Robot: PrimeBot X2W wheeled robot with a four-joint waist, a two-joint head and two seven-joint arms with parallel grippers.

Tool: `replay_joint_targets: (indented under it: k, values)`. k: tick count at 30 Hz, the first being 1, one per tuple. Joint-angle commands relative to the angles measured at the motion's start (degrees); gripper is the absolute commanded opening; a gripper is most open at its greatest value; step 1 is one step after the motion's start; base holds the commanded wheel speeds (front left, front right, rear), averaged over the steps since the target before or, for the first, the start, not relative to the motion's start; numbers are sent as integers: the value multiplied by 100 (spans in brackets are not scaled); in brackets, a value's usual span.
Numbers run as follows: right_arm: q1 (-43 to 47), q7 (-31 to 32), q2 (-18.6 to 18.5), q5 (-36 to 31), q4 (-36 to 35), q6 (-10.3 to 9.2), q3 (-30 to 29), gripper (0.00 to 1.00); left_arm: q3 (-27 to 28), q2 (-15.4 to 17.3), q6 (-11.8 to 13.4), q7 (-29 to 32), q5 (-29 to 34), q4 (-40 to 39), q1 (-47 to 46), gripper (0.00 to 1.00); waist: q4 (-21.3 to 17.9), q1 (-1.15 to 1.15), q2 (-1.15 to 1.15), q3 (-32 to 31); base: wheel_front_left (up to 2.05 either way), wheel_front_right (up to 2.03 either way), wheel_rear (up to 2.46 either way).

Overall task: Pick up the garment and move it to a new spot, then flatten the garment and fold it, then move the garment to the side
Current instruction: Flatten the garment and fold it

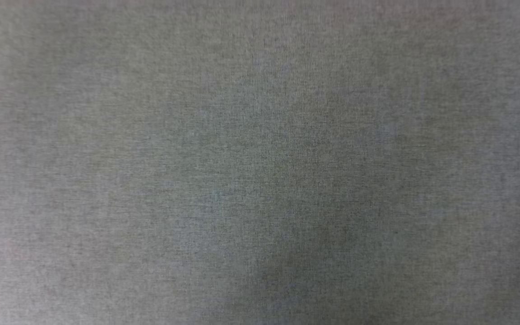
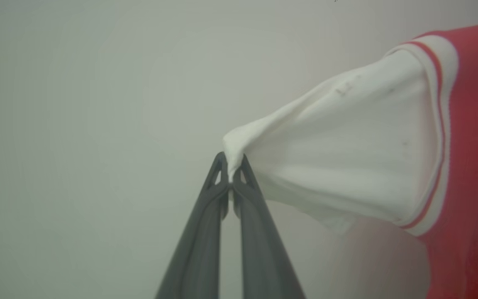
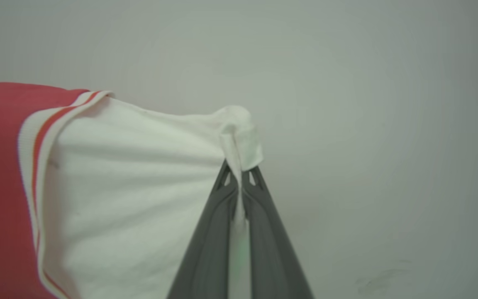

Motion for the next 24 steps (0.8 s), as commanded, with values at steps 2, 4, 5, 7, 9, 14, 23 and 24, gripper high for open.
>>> replay_joint_targets:
  k: [2, 4, 5, 7, 9, 14, 23, 24]
  values:
    - [-145, -193, 79, -109, 231, -12, -32, 0, 9, -51, -28, -175, 36, 267, -140, 0, -18, -2, 0, 198, 0, 0, 0]
    - [-238, -339, 166, -146, 426, -12, -6, 0, -29, -171, -74, -323, 36, 466, -172, 0, -1, -2, 0, 264, 0, 0, 0]
    - [-258, -407, 207, -141, 513, -12, 12, 0, -48, -224, -90, -397, 32, 538, -147, 0, 11, -2, 0, 290, 0, 0, 0]
    - [-210, -532, 267, -123, 682, -12, 60, 0, -101, -309, -130, -509, 7, 689, -15, 0, 30, -2, 0, 317, 0, 0, 0]
    - [-100, -644, 302, -92, 826, -12, 104, 0, -150, -404, -178, -612, -12, 805, 118, 0, 56, -2, 0, 323, 0, 0, 0]
    - [317, -889, 336, 51, 1093, -11, 237, 0, -274, -640, -251, -902, -112, 1021, 599, 0, 117, -2, 0, 177, 0, 0, 0]
    - [1652, -1115, 232, 618, 1155, -11, 621, 0, -545, -874, -332, -1198, -368, 1081, 2141, 0, 113, -2, 0, -489, 0, 0, 0]
    - [1809, -1143, 188, 716, 1138, -11, 614, 0, -581, -877, -341, -1217, -394, 1048, 2371, 0, 114, -2, 0, -579, 0, 0, 0]
